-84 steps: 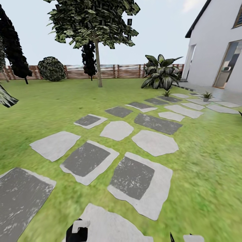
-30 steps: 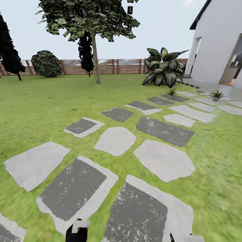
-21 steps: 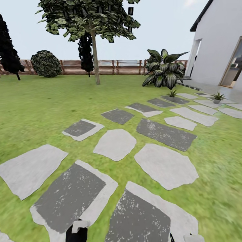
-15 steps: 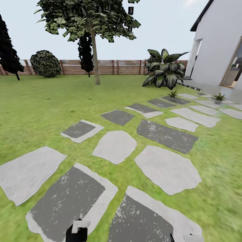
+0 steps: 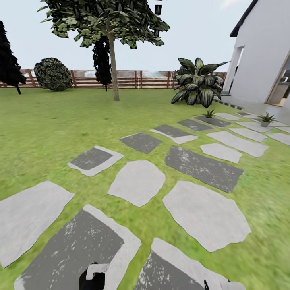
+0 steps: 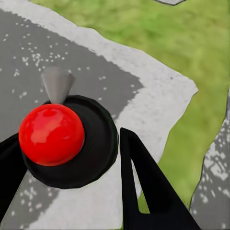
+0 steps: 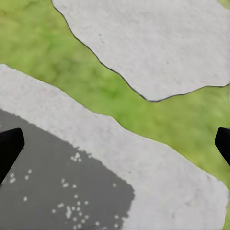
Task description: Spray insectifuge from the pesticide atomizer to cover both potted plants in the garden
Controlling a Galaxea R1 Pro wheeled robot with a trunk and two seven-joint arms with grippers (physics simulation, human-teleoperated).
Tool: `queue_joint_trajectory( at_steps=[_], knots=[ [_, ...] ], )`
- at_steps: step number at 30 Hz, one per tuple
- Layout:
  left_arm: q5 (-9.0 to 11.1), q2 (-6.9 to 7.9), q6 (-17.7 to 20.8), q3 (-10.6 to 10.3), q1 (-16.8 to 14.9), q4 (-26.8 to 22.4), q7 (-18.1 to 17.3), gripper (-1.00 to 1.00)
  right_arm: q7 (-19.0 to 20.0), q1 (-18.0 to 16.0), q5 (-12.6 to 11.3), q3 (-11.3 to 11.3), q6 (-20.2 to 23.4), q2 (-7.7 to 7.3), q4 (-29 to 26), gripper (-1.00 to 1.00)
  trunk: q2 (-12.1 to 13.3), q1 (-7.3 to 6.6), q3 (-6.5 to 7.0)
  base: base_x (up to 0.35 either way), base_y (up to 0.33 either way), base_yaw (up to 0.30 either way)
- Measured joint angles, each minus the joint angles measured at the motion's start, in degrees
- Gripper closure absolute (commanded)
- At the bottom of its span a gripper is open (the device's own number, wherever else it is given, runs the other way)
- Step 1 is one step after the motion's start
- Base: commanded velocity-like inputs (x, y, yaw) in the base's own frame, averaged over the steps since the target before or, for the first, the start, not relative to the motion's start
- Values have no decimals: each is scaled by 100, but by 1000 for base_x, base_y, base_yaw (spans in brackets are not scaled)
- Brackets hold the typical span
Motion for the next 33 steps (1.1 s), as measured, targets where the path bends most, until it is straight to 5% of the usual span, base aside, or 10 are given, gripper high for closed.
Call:
queue_joint_trajectory(
  at_steps=[33],
  knots=[
    [4,3,0,5,1,0,0,100,-11,0,-8,6,-6,9,4,-100,0,0,0,335,0,0]
  ],
)
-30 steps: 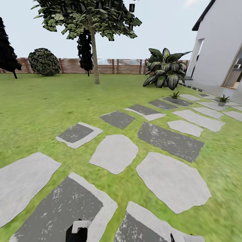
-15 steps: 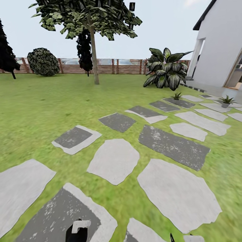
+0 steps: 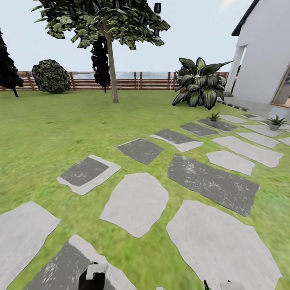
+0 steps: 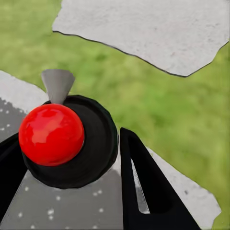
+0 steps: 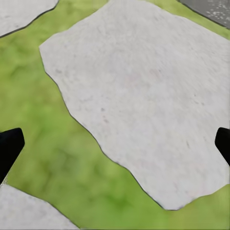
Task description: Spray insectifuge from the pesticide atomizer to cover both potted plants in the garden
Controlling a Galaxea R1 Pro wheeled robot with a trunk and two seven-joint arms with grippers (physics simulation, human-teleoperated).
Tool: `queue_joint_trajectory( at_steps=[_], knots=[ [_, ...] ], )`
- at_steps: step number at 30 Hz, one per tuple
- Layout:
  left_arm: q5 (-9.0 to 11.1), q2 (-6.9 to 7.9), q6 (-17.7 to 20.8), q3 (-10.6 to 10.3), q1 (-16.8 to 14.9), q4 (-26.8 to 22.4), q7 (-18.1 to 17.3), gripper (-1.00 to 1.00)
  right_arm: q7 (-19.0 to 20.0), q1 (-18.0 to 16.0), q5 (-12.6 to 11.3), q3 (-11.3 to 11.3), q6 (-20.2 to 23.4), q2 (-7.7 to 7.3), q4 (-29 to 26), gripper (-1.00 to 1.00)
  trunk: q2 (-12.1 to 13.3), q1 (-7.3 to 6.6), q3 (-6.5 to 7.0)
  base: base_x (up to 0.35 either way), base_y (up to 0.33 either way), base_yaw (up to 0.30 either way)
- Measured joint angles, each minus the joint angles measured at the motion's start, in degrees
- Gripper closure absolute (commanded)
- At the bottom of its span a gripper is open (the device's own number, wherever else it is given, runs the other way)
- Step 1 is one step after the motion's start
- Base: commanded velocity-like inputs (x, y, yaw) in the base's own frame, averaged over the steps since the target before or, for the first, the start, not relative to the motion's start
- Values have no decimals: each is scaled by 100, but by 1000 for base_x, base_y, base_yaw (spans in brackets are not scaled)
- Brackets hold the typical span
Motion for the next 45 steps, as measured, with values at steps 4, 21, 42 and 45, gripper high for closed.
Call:
queue_joint_trajectory(
  at_steps=[4,21,42,45],
  knots=[
    [-1,0,0,0,0,0,0,100,0,0,0,0,0,0,-2,-100,0,0,0,336,0,0],
    [-6,-1,-4,-5,0,0,0,100,0,0,0,0,0,0,-4,-100,0,0,0,336,0,0],
    [-6,-1,0,0,-1,1,0,100,0,1,3,8,0,0,-1,-100,0,0,47,336,0,-186],
    [-6,-1,0,1,-1,1,0,100,0,1,5,8,0,0,-1,-100,0,0,56,336,0,-234]
  ],
)
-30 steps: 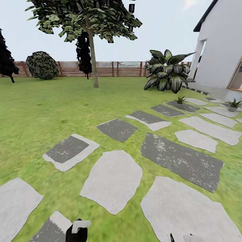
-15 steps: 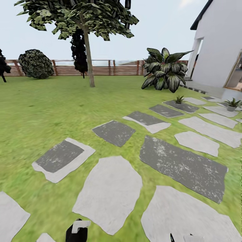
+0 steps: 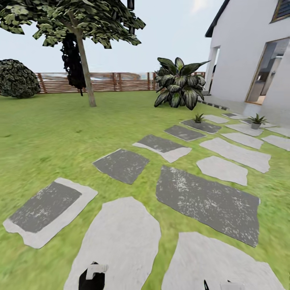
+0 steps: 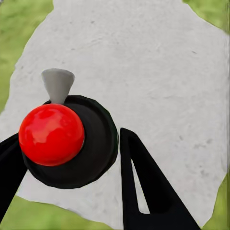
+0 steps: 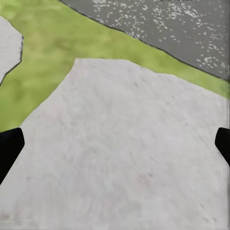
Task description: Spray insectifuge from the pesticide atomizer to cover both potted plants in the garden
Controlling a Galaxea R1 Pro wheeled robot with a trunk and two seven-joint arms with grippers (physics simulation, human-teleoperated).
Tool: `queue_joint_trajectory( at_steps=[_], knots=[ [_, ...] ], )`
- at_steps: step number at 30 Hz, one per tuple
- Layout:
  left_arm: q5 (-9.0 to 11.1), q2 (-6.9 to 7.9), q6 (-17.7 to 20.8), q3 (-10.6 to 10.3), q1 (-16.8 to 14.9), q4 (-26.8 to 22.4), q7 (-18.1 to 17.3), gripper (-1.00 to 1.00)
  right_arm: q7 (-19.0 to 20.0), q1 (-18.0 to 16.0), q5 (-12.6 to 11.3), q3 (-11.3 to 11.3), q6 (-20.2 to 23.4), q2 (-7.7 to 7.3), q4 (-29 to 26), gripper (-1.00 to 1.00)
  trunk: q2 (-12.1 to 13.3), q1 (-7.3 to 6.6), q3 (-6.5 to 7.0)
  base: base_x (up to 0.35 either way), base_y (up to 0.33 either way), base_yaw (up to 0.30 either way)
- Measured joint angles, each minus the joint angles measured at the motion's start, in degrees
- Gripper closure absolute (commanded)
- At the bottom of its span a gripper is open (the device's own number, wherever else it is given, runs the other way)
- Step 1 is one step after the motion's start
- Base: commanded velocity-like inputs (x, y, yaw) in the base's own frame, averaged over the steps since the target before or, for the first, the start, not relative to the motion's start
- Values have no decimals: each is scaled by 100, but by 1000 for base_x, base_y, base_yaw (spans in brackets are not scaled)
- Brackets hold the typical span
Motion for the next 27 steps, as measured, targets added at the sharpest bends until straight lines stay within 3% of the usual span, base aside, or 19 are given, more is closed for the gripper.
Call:
queue_joint_trajectory(
  at_steps=[27],
  knots=[
    [0,0,-1,-5,1,-1,0,100,0,-1,-5,0,0,0,-7,-100,0,0,4,336,0,-11]
  ],
)
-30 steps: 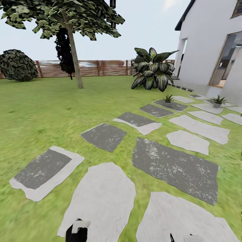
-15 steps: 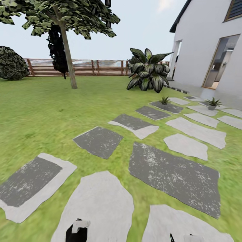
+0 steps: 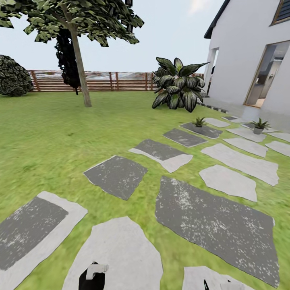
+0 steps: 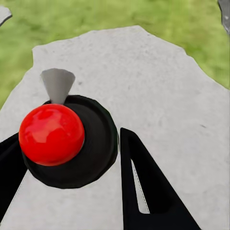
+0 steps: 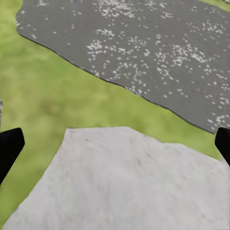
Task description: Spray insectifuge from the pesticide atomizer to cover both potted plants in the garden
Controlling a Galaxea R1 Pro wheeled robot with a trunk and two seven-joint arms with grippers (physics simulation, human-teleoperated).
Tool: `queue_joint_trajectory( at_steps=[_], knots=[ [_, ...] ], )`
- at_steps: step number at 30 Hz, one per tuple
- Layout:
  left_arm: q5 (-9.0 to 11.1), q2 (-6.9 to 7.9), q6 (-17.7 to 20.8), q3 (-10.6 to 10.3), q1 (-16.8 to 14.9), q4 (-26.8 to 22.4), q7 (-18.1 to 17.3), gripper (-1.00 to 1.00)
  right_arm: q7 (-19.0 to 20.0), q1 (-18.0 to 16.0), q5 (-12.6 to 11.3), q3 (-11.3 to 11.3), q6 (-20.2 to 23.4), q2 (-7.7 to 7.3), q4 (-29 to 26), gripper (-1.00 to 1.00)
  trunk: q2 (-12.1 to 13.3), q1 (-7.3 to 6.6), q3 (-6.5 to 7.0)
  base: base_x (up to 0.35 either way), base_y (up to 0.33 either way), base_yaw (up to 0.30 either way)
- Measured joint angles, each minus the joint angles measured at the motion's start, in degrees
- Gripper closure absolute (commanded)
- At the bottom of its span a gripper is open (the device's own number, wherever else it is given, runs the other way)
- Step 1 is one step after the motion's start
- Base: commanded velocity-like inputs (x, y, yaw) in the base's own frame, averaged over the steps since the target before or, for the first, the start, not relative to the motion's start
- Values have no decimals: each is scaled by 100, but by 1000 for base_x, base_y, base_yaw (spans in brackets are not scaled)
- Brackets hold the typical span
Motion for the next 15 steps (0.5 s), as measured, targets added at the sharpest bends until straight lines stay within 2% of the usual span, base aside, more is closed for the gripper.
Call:
queue_joint_trajectory(
  at_steps=[15],
  knots=[
    [0,-3,1,-1,0,0,0,100,0,0,0,0,0,0,0,-100,0,0,0,336,0,0]
  ],
)
